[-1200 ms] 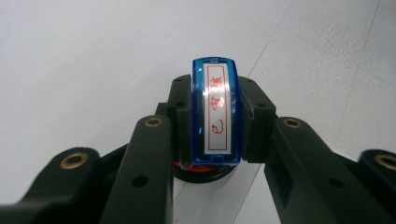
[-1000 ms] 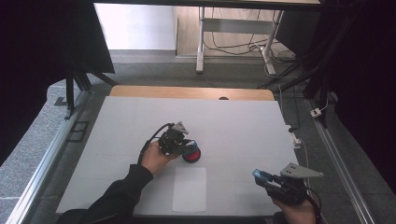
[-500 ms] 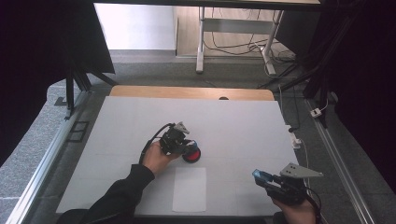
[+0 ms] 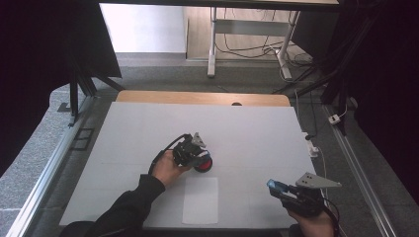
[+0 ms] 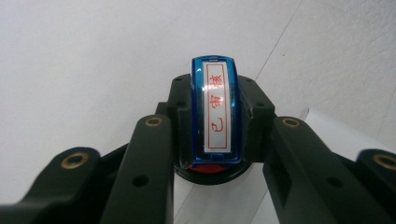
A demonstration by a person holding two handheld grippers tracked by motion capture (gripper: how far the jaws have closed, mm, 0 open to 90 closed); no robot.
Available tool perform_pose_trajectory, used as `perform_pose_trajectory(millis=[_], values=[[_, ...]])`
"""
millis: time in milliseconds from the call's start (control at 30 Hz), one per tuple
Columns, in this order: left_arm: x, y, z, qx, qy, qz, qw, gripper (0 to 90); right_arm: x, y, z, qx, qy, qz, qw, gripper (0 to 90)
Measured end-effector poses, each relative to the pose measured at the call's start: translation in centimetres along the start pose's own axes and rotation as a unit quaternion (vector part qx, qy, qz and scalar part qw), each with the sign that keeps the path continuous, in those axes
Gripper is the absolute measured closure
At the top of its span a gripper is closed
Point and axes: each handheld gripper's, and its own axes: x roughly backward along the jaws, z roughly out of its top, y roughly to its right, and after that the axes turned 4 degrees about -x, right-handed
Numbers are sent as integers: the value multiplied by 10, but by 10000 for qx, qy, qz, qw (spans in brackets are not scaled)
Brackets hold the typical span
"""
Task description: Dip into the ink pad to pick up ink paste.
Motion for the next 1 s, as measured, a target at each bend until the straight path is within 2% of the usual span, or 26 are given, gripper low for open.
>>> perform_pose_trajectory(millis=[100,200,333,500,900,1000], values=[[0,1,1,-7,-24,29,10000,704,0,0,0,-2,-2,-1,10000,688],[0,-2,0,88,-2,-40,10000,704,0,0,0,-1,-9,2,10000,688],[-1,-7,-2,258,81,-190,9995,704,0,0,0,7,-17,3,10000,688],[-1,-15,-8,532,224,-442,9974,704,-1,0,0,14,-21,7,10000,688],[1,-14,-6,343,244,-374,9984,698,0,0,0,22,-7,7,10000,688],[4,-14,-6,423,366,-456,9974,698,0,0,0,23,0,10,10000,688]])
